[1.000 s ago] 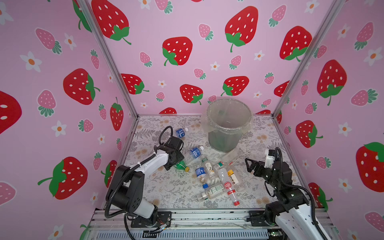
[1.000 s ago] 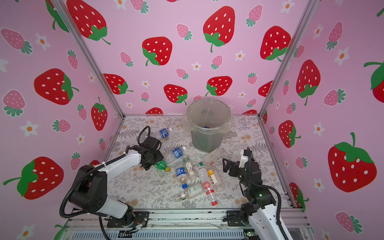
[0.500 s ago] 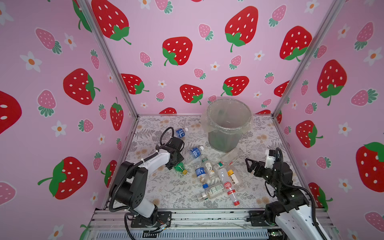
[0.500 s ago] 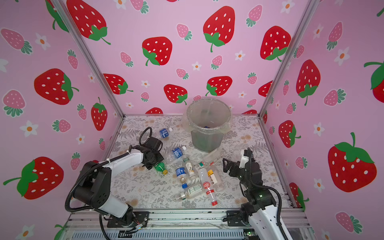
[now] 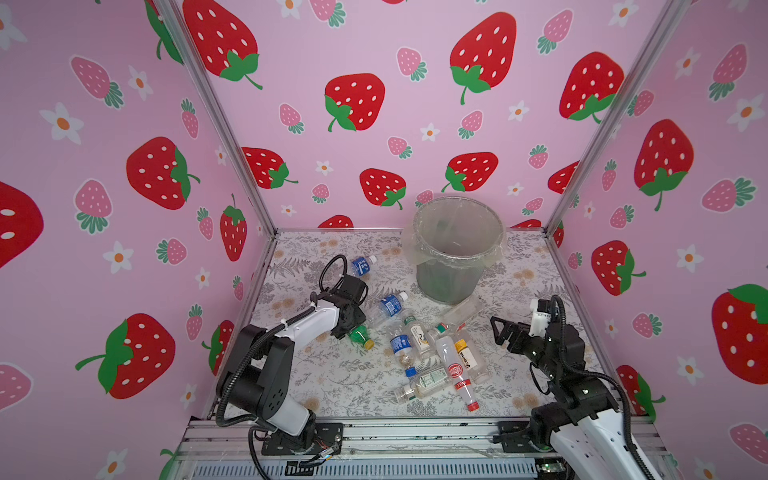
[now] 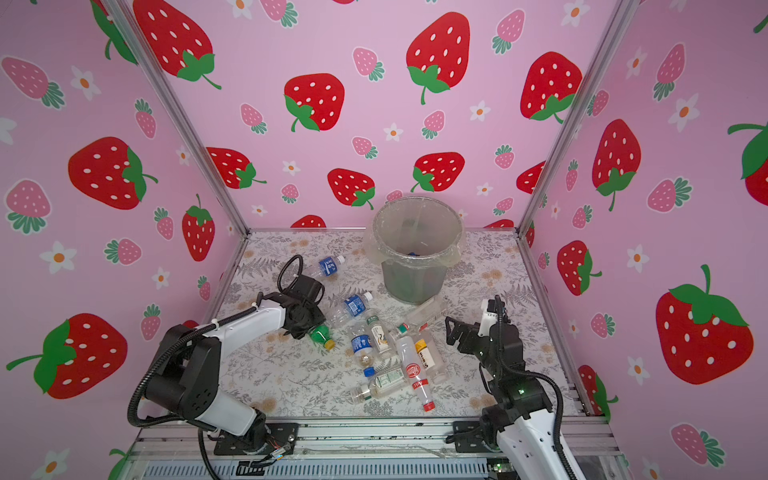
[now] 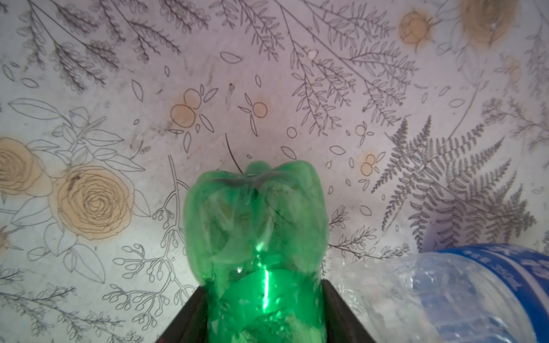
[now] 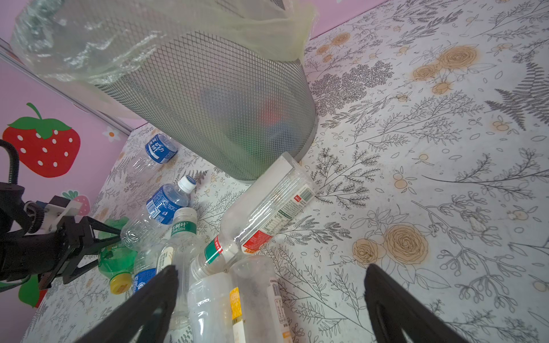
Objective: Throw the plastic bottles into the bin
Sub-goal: 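Close the left gripper around the green bottle, then lift the green bottle with the left gripper and release it over the bin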
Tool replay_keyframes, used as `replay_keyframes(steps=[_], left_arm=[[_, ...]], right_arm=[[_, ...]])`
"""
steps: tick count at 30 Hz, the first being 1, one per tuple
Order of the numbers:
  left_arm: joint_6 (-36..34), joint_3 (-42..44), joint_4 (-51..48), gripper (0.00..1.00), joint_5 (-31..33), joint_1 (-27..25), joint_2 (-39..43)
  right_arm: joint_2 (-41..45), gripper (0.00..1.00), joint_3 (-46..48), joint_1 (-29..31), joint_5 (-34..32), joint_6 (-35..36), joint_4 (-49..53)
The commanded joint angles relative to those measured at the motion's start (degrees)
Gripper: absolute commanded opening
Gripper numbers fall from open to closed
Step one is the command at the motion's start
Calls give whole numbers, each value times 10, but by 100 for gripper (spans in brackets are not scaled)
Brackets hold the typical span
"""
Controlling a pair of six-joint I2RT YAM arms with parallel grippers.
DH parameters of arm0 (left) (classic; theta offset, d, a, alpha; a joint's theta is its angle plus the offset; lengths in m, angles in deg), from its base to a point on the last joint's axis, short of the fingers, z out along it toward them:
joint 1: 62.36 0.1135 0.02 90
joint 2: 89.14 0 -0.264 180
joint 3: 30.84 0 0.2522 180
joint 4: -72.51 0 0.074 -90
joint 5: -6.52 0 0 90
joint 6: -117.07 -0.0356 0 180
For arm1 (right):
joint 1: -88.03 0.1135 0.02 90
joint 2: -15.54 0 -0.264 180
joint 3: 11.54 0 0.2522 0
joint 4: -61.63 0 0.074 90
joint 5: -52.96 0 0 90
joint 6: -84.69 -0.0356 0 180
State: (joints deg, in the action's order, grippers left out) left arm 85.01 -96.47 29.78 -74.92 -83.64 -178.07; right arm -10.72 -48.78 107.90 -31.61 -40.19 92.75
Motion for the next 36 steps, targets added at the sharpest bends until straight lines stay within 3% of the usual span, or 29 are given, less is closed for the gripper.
replay_keyframes(steps=[1, 11, 25, 30, 36], left_arm=[[-11, 7, -36, 49, 1, -2, 42], [-92, -33, -50, 48, -26, 11, 191], [-178, -40, 59, 49, -212, 18, 307], [-217, -44, 69, 50, -225, 19, 338], [-226, -42, 58, 50, -189, 17, 347]], right_arm=[[-1, 99, -13, 0, -2, -2, 10], [8, 99, -11, 0, -16, -4, 11], [7, 99, -10, 0, -22, -6, 13], [16, 99, -8, 0, -31, -5, 10], [13, 99, -7, 0, -32, -5, 10]])
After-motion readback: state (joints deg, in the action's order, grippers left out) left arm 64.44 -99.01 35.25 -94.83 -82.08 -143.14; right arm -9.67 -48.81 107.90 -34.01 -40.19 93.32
